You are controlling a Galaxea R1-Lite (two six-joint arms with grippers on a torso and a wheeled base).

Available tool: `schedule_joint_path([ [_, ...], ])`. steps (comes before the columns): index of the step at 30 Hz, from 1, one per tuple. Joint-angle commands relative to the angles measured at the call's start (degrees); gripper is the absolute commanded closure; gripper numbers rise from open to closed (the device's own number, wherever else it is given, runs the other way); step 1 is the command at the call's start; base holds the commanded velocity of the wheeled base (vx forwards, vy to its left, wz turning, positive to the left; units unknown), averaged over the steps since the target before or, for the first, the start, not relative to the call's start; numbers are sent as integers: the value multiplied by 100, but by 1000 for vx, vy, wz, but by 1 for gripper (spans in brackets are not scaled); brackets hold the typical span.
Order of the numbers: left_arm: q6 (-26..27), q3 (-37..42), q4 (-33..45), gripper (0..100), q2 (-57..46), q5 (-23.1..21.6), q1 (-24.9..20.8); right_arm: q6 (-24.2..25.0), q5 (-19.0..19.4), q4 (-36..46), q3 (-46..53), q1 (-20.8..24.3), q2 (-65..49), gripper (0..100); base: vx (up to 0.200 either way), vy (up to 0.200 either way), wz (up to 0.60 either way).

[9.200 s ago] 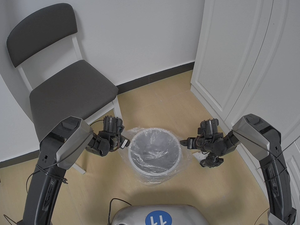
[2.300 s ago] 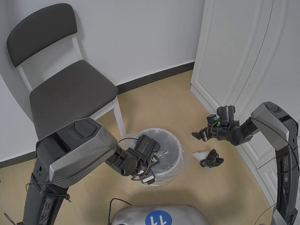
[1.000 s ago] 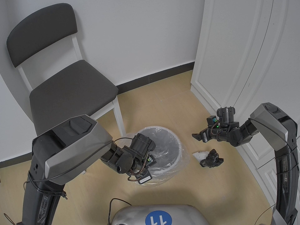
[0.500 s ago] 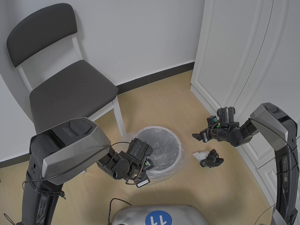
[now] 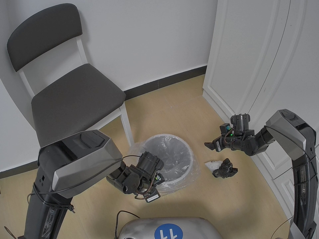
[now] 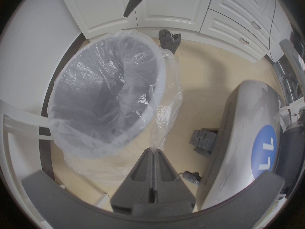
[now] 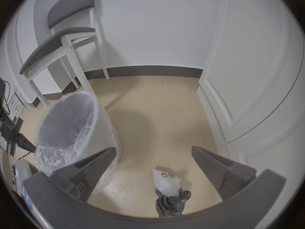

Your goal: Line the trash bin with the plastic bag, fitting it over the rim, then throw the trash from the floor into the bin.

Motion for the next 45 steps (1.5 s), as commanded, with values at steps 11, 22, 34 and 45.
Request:
schedule_joint_path([
  [11,-49,-1680,1036,100,623,12,113,-30,-7,-1,-2,3,83,0,0,0,0],
  [22,-49,-2761,2917,100,869,-5,130,-109,-7,-1,-11,12,154,0,0,0,0],
  [34,-58,-1944,1555,0,702,-14,69,-109,-7,-1,-2,3,145,0,0,0,0],
  [45,-41,-371,465,0,-80,-41,78,-109,-7,-1,6,-14,110,0,0,0,0],
])
